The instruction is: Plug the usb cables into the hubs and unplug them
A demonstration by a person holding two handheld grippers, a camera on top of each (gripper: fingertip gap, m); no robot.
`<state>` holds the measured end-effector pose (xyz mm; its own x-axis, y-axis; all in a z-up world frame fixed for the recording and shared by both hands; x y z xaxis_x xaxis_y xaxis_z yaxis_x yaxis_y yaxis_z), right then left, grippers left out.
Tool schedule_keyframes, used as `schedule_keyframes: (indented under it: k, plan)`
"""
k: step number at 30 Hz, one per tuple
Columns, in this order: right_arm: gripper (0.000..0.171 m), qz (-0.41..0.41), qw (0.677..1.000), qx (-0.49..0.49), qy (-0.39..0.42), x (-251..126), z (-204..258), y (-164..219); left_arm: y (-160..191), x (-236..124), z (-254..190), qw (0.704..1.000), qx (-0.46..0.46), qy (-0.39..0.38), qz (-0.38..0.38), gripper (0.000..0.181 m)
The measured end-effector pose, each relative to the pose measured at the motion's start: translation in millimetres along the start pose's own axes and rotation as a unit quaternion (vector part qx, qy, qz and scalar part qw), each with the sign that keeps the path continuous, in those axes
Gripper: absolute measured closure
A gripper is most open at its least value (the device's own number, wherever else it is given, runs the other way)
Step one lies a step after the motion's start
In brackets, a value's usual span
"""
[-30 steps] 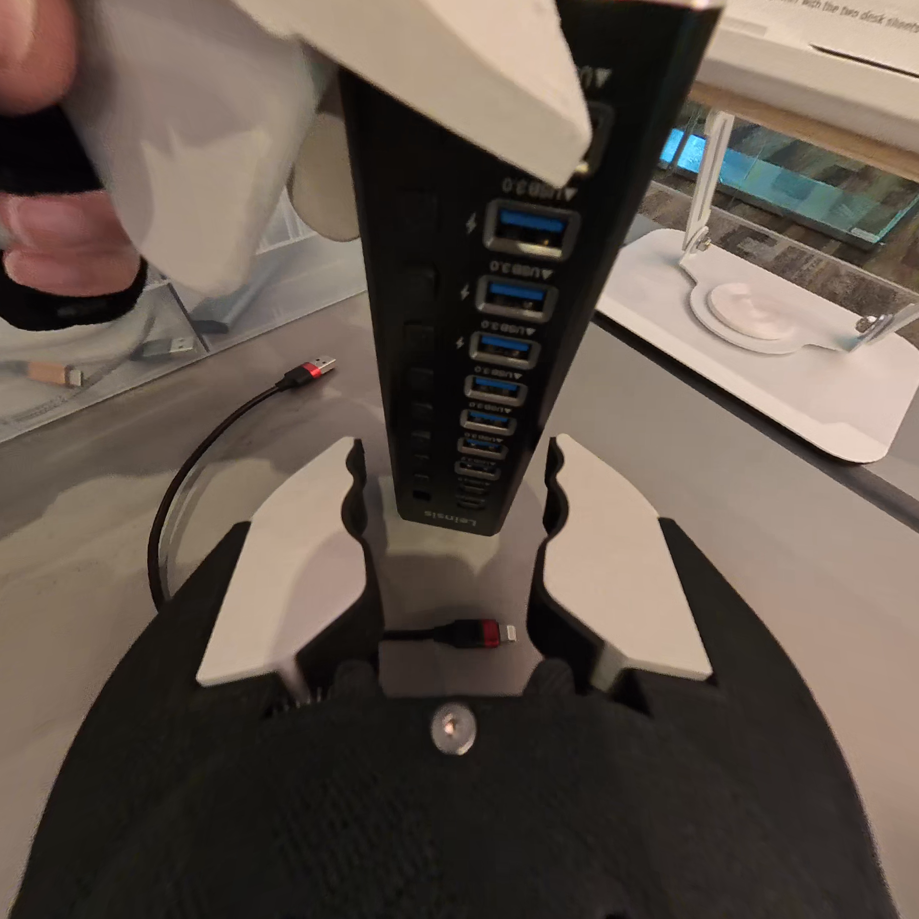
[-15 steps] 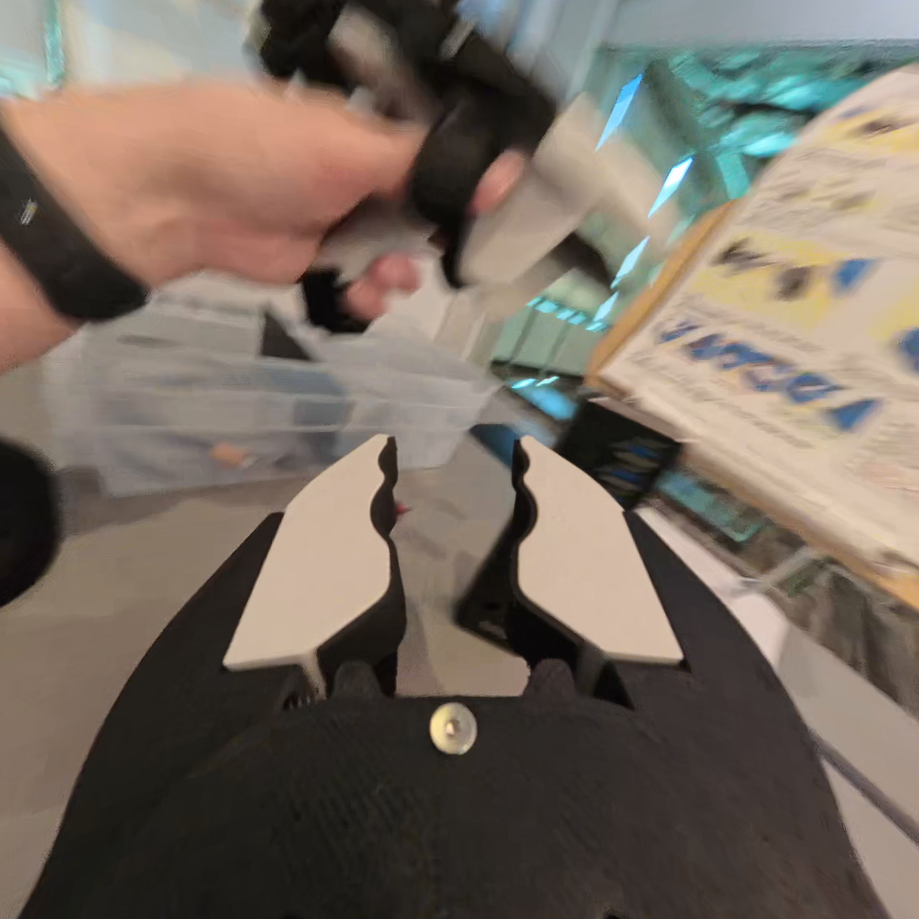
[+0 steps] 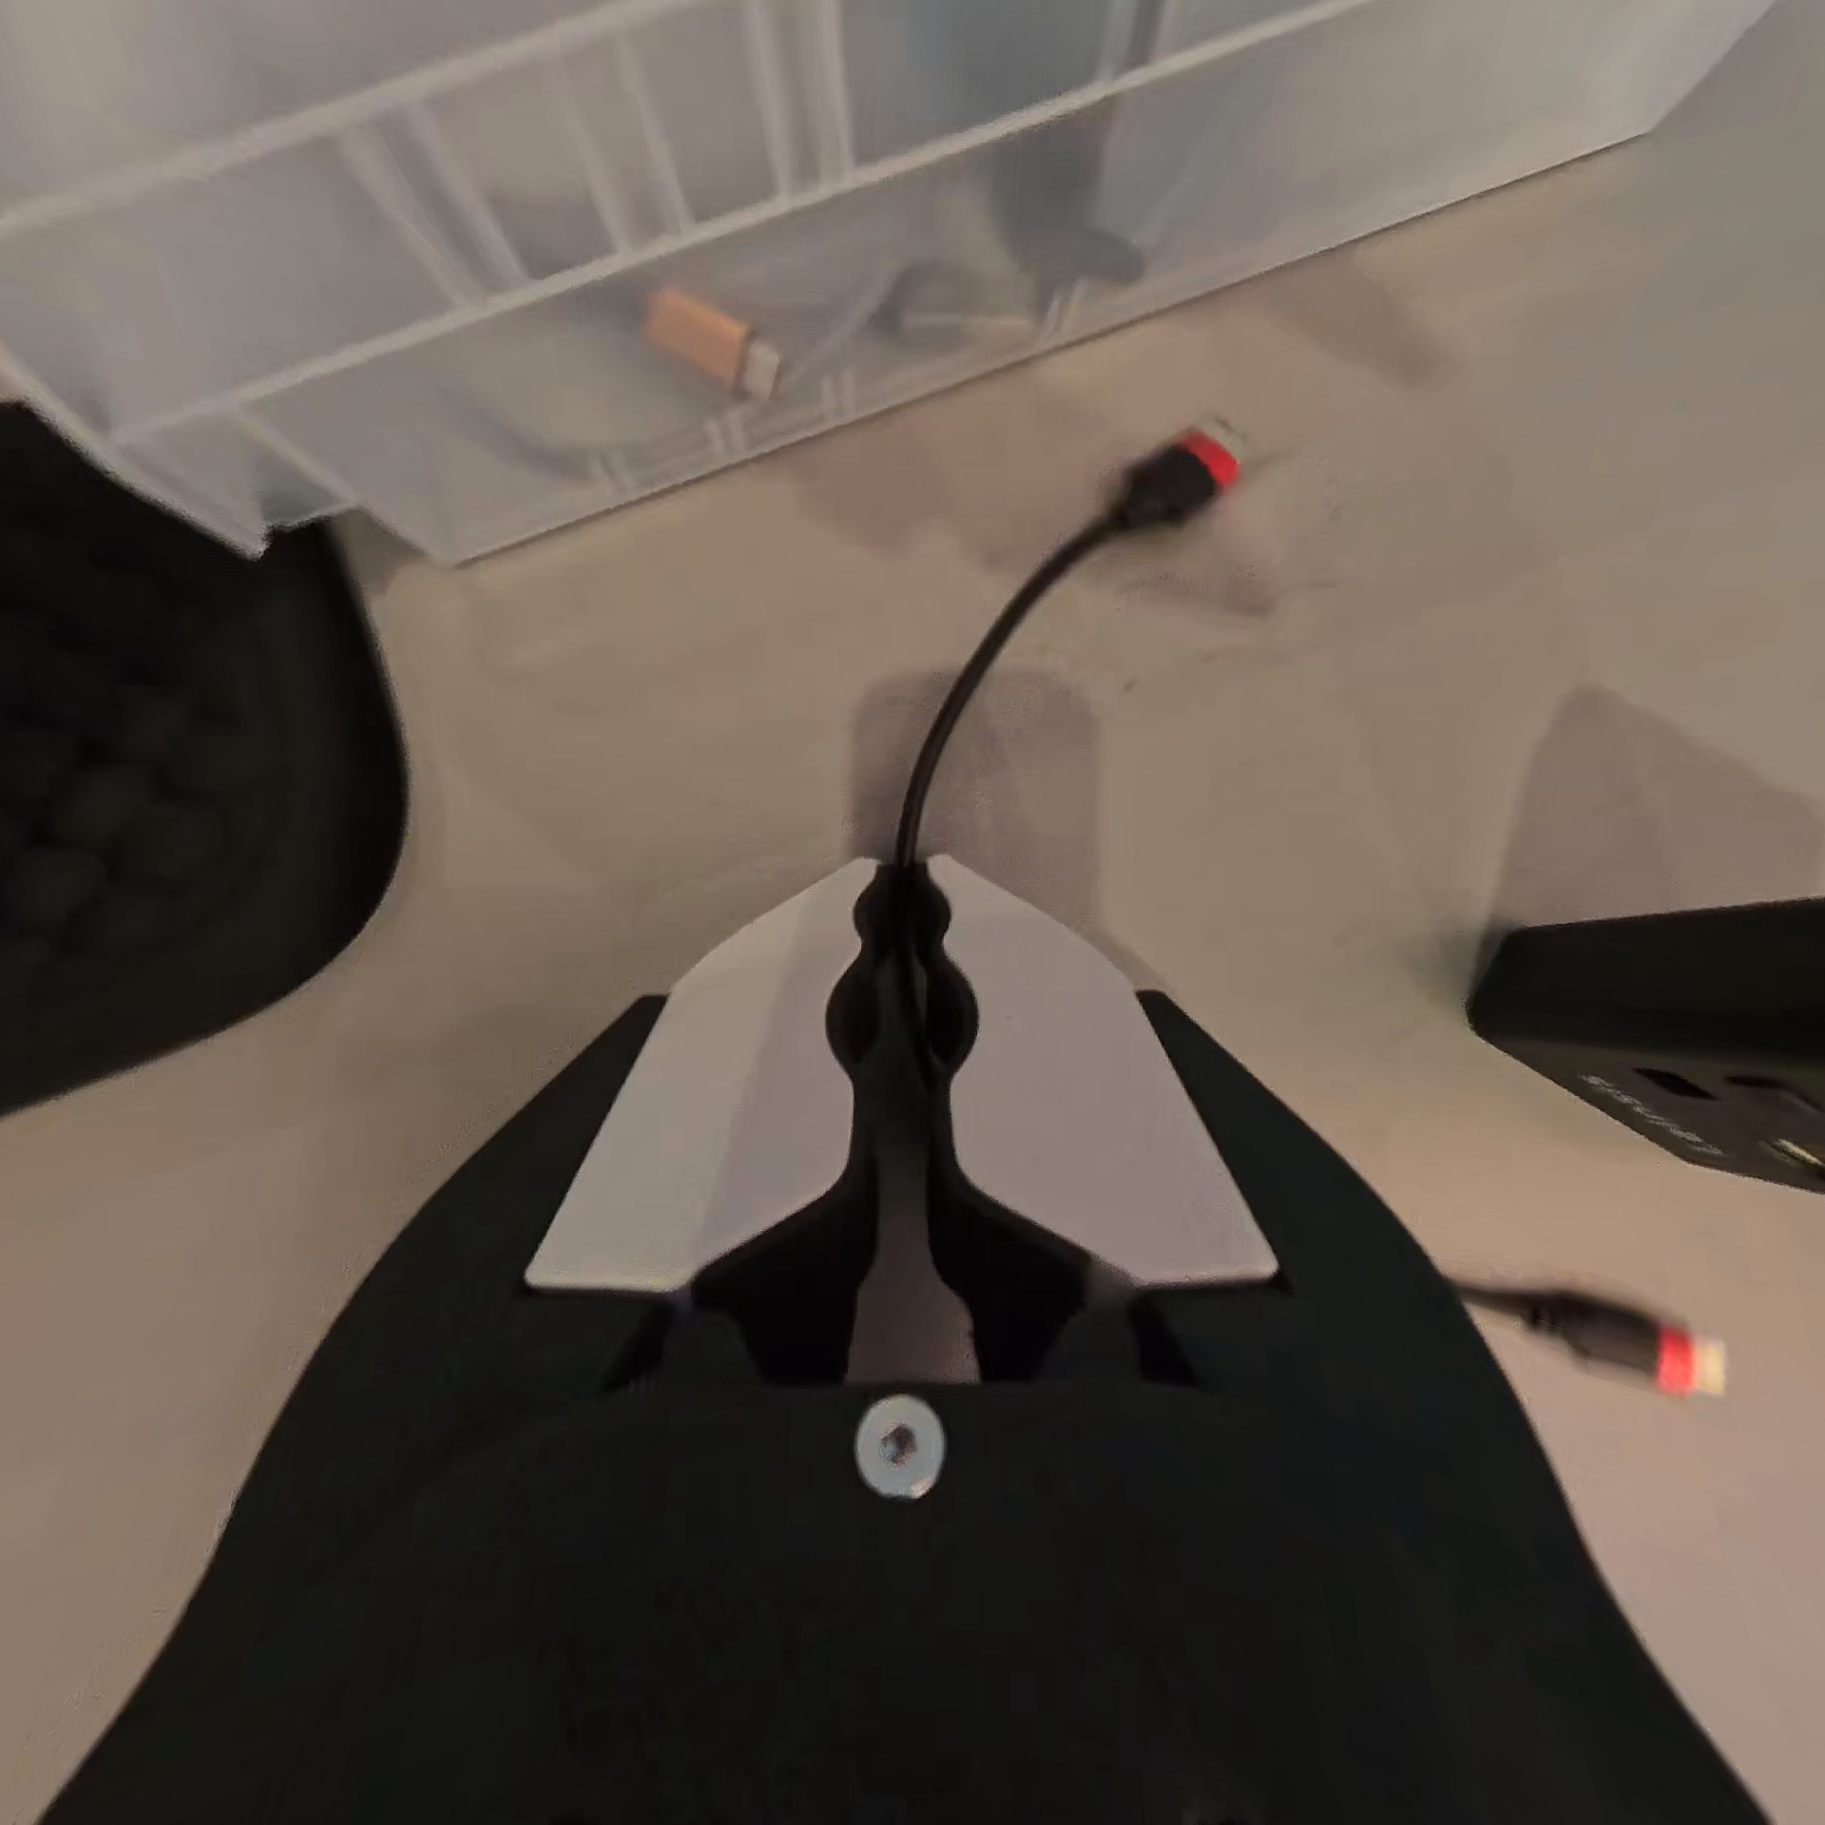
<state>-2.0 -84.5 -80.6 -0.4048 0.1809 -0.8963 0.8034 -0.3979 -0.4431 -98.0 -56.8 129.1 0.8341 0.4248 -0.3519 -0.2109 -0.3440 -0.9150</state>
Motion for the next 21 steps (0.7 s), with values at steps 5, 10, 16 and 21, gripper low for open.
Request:
schedule_keyframes:
  k: [5,10,16,21]
  plan:
    - [0.167,-0.013,0.995,-0.047,-0.082,-55,5,6,-5,-15,-12,1.000,0.011,-0.007,-0.009,0.127]
    - [0.167,-0.096,0.970,-0.064,-0.216,-159,-3,23,-12,-43,-29,0.998,0.028,-0.001,-0.056,0.127]
    - [0.167,-0.221,0.891,-0.168,-0.359,-250,-21,81,-16,-70,-45,0.990,0.036,0.019,-0.132,0.129]
    - [0.167,-0.325,0.792,-0.274,-0.438,-287,-30,125,-17,-66,-49,0.990,0.030,0.054,-0.130,0.125]
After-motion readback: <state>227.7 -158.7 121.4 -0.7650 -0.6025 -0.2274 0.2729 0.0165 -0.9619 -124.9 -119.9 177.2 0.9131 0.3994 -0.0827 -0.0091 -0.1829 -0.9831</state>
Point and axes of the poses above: each gripper's, where its closed fingertips meet, x out along the fingers, y out of its underside, z = x × y across the jaws, the point moved 10 cm from there along -x, back along the fingers, and after that the axes turned 14 degrees about z, right-handed, at the moved point
